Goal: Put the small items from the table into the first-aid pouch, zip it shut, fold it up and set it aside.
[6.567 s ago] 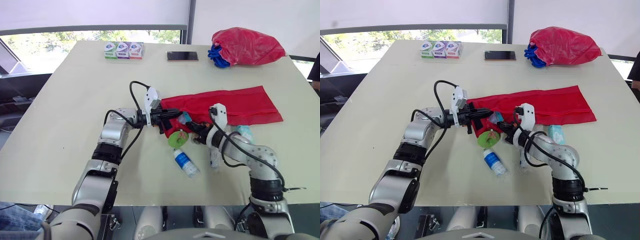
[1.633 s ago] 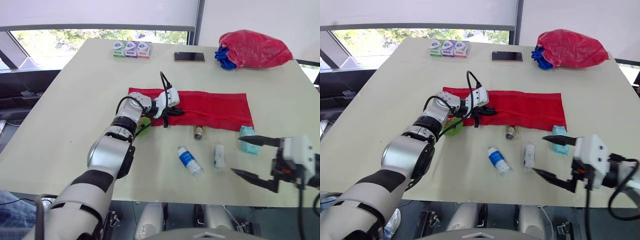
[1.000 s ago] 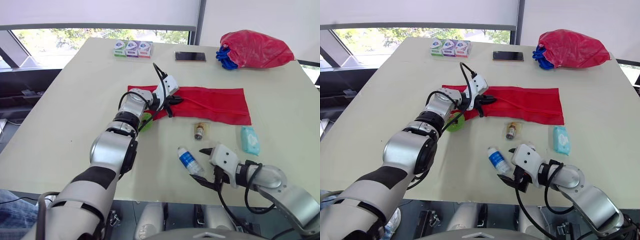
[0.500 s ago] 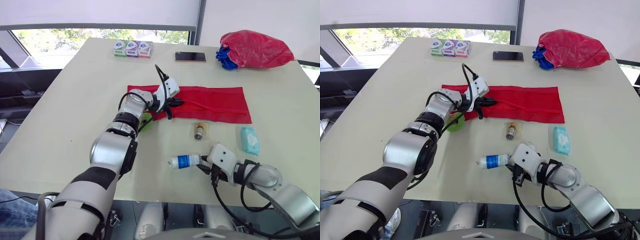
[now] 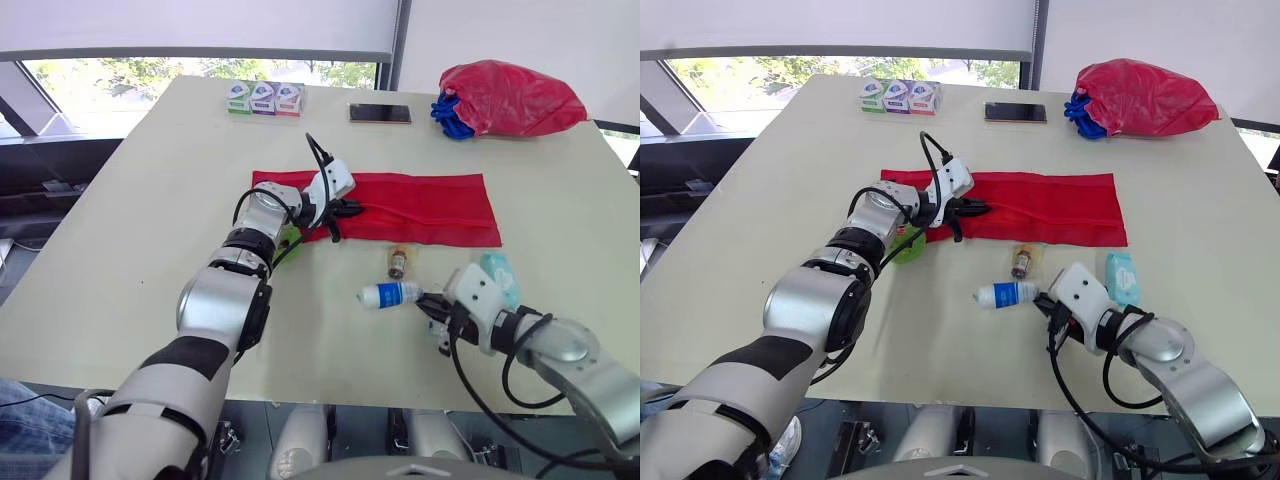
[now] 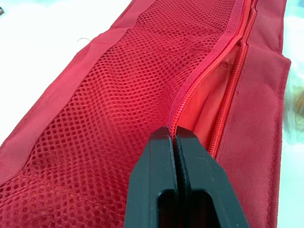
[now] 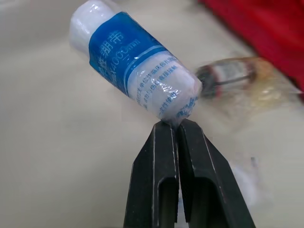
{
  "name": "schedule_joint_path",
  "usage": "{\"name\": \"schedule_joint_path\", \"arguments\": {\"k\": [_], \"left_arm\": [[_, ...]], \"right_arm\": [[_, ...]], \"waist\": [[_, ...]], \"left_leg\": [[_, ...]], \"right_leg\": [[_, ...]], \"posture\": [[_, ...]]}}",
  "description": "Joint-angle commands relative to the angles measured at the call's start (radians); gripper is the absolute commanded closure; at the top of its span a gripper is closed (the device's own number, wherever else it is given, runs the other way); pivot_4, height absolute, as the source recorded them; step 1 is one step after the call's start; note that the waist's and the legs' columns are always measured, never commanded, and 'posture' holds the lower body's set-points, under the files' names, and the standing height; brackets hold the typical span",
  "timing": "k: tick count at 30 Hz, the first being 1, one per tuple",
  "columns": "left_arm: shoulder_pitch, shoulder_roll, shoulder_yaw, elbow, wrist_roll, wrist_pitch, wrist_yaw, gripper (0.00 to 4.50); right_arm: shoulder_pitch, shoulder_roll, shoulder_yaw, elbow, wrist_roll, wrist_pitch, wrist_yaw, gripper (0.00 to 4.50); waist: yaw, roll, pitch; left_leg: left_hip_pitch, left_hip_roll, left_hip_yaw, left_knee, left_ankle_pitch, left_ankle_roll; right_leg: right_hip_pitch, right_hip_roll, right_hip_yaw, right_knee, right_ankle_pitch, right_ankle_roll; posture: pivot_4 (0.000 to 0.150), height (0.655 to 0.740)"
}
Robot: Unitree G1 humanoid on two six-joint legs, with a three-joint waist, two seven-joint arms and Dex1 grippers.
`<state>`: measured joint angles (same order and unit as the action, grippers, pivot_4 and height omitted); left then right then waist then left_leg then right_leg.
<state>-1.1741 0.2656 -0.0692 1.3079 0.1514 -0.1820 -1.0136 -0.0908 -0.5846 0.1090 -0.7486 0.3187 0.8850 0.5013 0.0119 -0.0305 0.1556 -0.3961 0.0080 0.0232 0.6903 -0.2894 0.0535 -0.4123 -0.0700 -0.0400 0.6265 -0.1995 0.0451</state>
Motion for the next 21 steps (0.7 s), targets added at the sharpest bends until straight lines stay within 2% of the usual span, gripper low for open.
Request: {"name": "schedule_joint_path", "arguments": {"k": [1,11,17,20,21], "left_arm": [[-0.008,0.0,0.019,-0.006,-0.02,-0.004,0.002,4.5],[-0.011,-0.026,0.042,-0.012,-0.036,0.023,-0.014,4.5],[-0.006,-0.034,0.04,-0.016,-0.037,0.018,-0.021,4.5],[-0.004,-0.031,0.038,-0.016,-0.034,0.015,-0.017,4.5],[-0.004,-0.031,0.038,-0.016,-0.034,0.015,-0.016,4.5]], "right_arm": [[-0.082,0.047,-0.04,0.017,-0.013,0.088,-0.092,4.4],[-0.291,0.142,0.024,0.213,-0.138,0.237,-0.283,4.4],[-0.333,0.169,0.094,0.26,-0.167,0.212,-0.274,4.4],[-0.315,0.118,0.108,0.25,-0.16,0.184,-0.217,3.45],[-0.309,0.103,0.107,0.248,-0.157,0.173,-0.199,2.93]], "waist": [[0.001,0.0,0.0],[0.002,0.001,0.0],[0.001,0.001,0.0],[0.002,0.001,0.0],[0.001,0.001,0.0]], "left_leg": [[0.0,0.0,0.0,0.0,0.0,0.0],[-0.001,-0.001,-0.001,-0.001,0.0,0.0],[-0.001,-0.001,-0.001,-0.001,0.0,0.0],[-0.001,-0.002,-0.001,-0.001,0.0,0.0],[-0.001,-0.002,-0.001,-0.001,0.0,0.0]], "right_leg": [[0.0,0.0,0.0,0.0,0.0,0.0],[0.0,0.0,-0.001,0.0,0.0,0.0],[0.0,0.0,-0.001,0.0,0.0,0.0],[0.0,-0.001,-0.001,0.0,0.0,0.0],[0.0,-0.001,-0.001,0.0,0.0,0.0]], "posture": [[0.15,0.74],[0.15,0.74],[0.15,0.74],[0.15,0.74],[0.15,0.74]]}}
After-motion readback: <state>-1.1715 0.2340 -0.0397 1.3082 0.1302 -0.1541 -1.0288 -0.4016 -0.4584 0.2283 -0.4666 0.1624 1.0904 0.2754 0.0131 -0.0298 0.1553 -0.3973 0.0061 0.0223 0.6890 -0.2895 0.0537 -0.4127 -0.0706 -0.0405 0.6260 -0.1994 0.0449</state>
